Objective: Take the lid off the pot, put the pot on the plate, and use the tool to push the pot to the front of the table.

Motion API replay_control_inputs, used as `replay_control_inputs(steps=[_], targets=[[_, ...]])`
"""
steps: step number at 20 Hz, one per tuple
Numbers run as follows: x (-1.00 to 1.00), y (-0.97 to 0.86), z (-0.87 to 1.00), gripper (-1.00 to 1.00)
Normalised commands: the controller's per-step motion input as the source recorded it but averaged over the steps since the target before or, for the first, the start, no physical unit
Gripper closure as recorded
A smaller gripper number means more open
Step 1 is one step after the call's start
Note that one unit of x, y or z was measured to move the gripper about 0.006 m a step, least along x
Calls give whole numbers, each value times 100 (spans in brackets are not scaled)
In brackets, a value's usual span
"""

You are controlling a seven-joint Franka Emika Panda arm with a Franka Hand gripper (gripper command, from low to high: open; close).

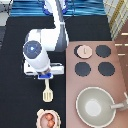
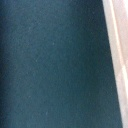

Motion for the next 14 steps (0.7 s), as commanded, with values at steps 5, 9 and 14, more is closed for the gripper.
replay_control_inputs(steps=[5,9,14], targets=[[-82,1,42,100],[-100,0,-13,100],[-100,0,-61,100]])
